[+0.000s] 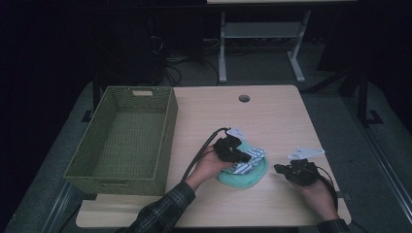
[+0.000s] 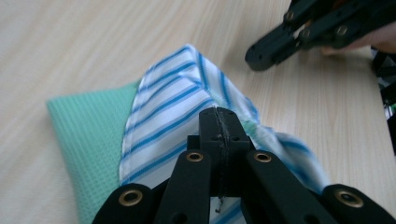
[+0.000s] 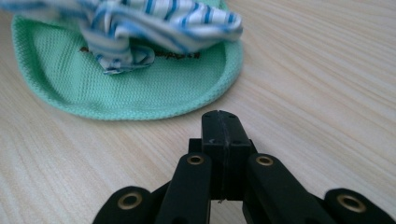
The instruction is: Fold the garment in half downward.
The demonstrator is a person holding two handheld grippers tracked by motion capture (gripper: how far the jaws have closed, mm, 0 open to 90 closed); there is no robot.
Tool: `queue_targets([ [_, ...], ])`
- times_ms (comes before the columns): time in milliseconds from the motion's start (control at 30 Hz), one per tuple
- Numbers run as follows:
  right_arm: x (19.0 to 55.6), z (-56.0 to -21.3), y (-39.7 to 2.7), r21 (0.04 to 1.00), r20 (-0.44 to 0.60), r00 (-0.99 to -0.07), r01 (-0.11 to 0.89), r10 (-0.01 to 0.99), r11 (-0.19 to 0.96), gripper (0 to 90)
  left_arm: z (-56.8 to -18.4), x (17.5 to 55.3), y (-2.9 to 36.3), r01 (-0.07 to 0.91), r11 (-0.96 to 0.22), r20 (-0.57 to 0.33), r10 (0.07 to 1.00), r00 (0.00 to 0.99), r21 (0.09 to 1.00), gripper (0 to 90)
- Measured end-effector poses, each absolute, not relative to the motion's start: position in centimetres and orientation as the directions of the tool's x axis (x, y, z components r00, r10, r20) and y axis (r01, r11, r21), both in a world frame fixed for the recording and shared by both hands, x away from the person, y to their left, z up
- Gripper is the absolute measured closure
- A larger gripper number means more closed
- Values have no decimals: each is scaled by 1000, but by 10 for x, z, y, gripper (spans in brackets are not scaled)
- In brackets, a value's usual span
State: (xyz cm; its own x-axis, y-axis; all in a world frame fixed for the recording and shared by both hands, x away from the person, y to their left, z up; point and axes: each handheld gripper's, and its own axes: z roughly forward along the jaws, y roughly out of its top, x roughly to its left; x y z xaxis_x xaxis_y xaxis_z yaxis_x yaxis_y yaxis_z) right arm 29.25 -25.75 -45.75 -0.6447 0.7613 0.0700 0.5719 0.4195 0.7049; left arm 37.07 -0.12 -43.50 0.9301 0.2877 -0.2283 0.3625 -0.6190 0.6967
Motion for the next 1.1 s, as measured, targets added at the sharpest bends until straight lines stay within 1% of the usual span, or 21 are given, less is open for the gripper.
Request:
queue_targets([
  [367, 294, -457, -260, 709, 70, -645, 569, 761, 417, 898, -453, 361, -16, 337, -678, -214, 261, 941, 653, 895],
  [500, 294, -456, -260, 710, 76, -644, 571, 761, 412, 899, -452, 358, -17, 334, -676, -213, 259, 942, 657, 895],
  [867, 311, -445, -257, 726, 86, -660, 555, 746, 407, 898, -429, 359, 0, 347, -629, -216, 277, 936, 696, 894],
  [1100, 321, -432, -247, 747, 93, -685, 528, 723, 404, 899, -416, 358, 22, 366, -605, -215, 309, 927, 707, 895],
])
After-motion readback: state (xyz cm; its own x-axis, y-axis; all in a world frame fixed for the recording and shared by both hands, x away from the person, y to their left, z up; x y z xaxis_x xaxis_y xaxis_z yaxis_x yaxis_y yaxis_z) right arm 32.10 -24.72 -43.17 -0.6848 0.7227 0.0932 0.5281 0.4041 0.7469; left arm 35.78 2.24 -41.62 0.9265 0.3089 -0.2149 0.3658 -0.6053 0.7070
